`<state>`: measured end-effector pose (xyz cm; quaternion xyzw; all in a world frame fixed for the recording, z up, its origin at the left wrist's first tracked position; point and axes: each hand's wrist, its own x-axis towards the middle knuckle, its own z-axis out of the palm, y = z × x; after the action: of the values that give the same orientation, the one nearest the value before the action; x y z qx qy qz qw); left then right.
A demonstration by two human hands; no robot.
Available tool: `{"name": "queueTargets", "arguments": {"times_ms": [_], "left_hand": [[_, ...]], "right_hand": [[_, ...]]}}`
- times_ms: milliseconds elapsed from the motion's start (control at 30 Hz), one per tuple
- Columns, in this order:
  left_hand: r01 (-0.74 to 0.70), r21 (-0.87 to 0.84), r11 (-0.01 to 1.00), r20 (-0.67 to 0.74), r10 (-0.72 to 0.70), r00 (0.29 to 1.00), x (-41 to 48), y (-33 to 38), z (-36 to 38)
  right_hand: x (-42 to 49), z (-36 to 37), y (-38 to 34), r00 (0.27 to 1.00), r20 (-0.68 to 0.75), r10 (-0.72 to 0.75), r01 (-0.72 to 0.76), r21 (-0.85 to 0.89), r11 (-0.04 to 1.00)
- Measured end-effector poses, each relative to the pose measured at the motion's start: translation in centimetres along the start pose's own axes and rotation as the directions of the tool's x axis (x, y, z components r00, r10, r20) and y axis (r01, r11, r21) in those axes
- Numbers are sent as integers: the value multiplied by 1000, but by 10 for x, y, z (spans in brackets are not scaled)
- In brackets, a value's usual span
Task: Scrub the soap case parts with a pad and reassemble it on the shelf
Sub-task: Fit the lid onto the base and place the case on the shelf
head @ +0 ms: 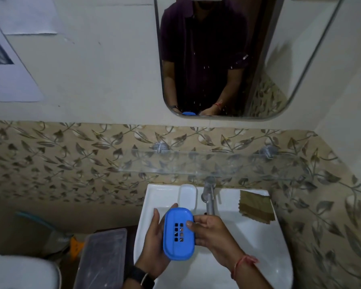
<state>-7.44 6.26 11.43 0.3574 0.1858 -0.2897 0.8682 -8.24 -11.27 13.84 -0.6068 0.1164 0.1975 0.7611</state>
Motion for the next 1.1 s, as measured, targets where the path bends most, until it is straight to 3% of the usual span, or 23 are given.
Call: {"name": "queueTargets", "arguments": {"times_ms": [233,367,433,533,667,867,1000,1100], "left_hand": [[-56,-121,991,-14,55,998,15,1,-4],[-79,-172,982,-29,75,997,27,14,-20],[-79,-190,979,-51,70,996,31,23,-26],[-58,-204,977,-49,49,998,36,34,-34],[-31,-202,979,-12,29,1000,41,38,-40],[-22,-230,973,12,25,1000,38,43,-42],[-27,-222,975,-10,25,1000,34,44,-41],[-26,-246,969,11,29,1000,32,42,-38]], "right_hand": [[22,12,14,994,-107,-31,27,-41,999],[58,4,34,924,-382,26,-32,-9,999],[81,0,48,891,-455,-2,-37,-78,996],[114,-2,66,940,-341,-17,-126,-394,910],[138,-7,81,960,-275,42,-235,-719,655],[133,-12,86,958,-258,-122,-152,-824,545],[95,-6,84,944,-262,-200,-90,-788,609],[52,1,104,871,-334,-360,-52,-792,609]]}}
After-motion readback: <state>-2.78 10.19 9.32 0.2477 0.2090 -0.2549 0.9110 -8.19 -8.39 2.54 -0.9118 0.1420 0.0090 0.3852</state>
